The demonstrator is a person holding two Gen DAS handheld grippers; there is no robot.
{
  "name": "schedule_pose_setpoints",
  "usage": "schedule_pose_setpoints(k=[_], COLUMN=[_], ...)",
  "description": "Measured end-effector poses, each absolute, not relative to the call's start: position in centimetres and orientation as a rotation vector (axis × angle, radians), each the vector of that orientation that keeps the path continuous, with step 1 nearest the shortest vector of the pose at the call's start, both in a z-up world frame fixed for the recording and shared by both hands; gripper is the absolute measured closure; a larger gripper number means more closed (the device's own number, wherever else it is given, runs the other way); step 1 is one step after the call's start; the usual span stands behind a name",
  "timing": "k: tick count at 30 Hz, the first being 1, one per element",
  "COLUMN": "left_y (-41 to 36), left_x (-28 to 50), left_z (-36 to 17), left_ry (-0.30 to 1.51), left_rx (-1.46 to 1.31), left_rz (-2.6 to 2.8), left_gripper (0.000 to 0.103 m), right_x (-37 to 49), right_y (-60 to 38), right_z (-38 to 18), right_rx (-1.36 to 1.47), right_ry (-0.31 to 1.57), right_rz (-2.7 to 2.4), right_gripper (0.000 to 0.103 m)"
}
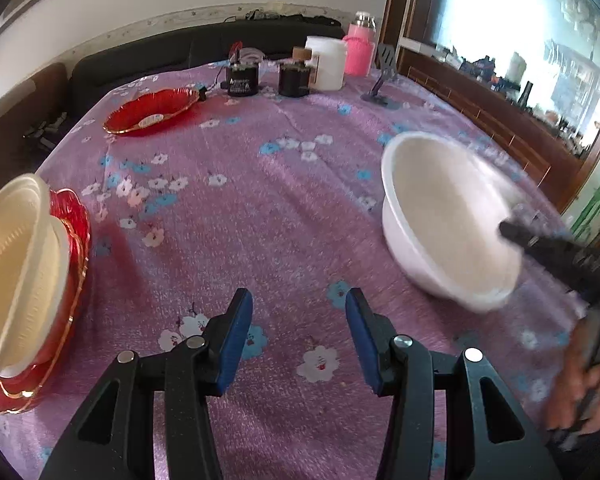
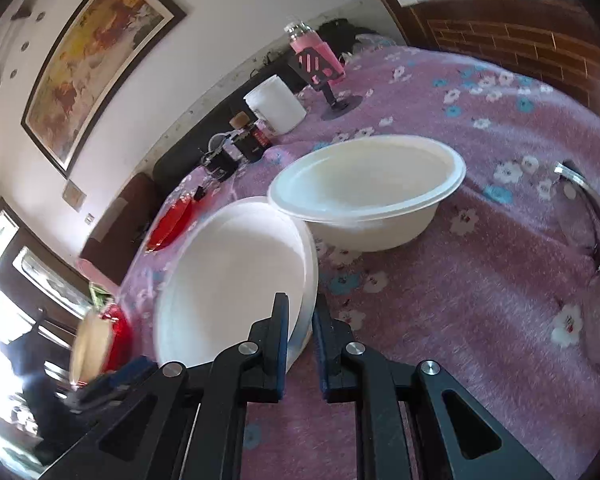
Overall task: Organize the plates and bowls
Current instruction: 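Grasp the rim of the large white foam bowl with the right gripper, then close the left gripper on the white bowl rim while the right gripper holds it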
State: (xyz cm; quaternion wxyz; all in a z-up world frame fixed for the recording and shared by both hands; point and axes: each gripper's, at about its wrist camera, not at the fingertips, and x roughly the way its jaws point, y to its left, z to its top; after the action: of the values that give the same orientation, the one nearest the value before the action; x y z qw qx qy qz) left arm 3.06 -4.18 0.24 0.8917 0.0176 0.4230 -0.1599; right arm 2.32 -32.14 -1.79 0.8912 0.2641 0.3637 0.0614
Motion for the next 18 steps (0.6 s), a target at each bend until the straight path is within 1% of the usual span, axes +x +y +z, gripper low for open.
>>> schedule_pose_setpoints(k=[6,10,12,14,16,18], left_y=[-5.3,-7.3,-8.2,-8.9,-9.2,-9.3], left_x=[4.2,5.5,6.3,6.9,7.1,7.1], left_z=[3.1,3.2,2.7,1.9,1.4,1.2], left_ry=[0.851,0.851,0.869,0.893,0.895,0.875], left_rx=[0.026,0.045,0.054,0.059,0.051,0.056], left_rz=[-0.388,-0.422,-0.431,-0.449,-0.465,-0.468], left_gripper=[0.054,0.054,0.062,0.086,0.093,0.093], right_x=[2.1,2.4,2.4,2.4,2.3,2.3], right_y=[-31.7,-31.4,-31.3,-31.2,-30.9,-30.6], right_z=[-1.5,-1.6,-1.5,-1.5,-1.3,-1.2], right_rx=[0.521,0.493,0.485,0.472,0.457,0.442], right_ry=[0.721,0.752,0.754,0.750,0.741,0.735], right_rz=[0.148,0.142,0.142,0.142,0.139,0.128], right_gripper=[0.091,0.091,0.091,0.091,0.091,0.091])
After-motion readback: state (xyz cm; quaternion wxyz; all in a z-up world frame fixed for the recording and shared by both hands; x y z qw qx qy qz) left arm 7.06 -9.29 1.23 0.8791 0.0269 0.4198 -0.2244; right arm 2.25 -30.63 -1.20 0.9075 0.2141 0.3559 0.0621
